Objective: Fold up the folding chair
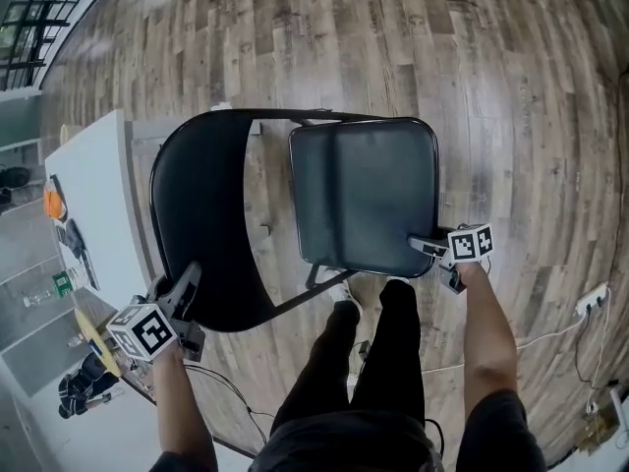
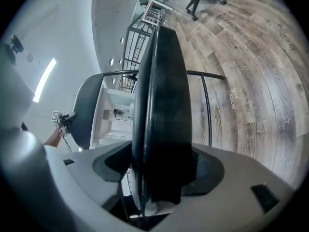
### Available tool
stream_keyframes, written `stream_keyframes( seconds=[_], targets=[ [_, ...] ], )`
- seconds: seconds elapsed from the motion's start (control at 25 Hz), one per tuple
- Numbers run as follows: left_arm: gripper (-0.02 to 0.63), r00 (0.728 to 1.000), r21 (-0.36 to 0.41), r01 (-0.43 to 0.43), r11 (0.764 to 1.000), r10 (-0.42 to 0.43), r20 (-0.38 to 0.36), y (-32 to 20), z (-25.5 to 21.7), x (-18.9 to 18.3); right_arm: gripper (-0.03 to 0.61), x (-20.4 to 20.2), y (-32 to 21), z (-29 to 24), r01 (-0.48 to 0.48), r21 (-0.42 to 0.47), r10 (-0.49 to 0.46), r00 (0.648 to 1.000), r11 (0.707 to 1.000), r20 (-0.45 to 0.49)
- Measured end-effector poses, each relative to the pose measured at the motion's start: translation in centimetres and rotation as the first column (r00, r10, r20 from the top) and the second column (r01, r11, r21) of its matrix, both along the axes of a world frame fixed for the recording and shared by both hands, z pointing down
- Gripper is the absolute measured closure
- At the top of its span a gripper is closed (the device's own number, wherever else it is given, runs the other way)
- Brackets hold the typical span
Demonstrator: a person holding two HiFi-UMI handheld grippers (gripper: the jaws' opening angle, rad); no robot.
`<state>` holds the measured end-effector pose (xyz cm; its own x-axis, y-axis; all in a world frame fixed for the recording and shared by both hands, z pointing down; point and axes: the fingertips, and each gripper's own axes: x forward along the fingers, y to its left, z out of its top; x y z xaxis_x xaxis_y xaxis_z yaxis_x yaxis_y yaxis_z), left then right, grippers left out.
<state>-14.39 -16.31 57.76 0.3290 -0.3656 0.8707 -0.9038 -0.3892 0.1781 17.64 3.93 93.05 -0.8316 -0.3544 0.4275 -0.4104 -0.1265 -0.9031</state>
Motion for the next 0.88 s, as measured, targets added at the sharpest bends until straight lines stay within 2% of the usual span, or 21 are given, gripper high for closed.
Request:
stream_keyframes(
  seconds=[0.16,0.32,0.52,0.68,0.88],
  targets=[
    [0.488,0.999,0.019,0.003,1.0,-0.002,-0.048,-0.2,-2.5,-1.1,0.259,-2.2,-0.9,-4.5,0.066,0.035,-0.064,0.997,0.997,-0.051],
    [0.492,0.999,0.037,0.009,0.999,-0.007,-0.042,-1.1,-5.1,-3.1,0.29,-5.3,-2.9,-9.1,0.107,0.086,-0.101,0.992,0.99,-0.074],
    [0.499,0.998,0.015,0.006,1.0,-0.005,-0.058,-2.4,-7.9,-7.6,0.302,-12.1,-4.5,-16.4,0.086,0.131,-0.082,0.996,0.988,-0.034],
    [0.501,0.995,-0.012,0.02,1.0,-0.021,-0.102,-3.0,-8.8,-11.4,0.302,-17.6,-6.9,-20.7,0.124,0.193,-0.119,0.992,0.973,-0.035],
    [0.506,0.996,-0.006,0.019,1.0,-0.019,-0.091,-4.5,-11.4,-15.9,0.302,-26.3,-9.6,-26.8,0.165,0.271,-0.173,0.985,0.948,0.005]
  ],
)
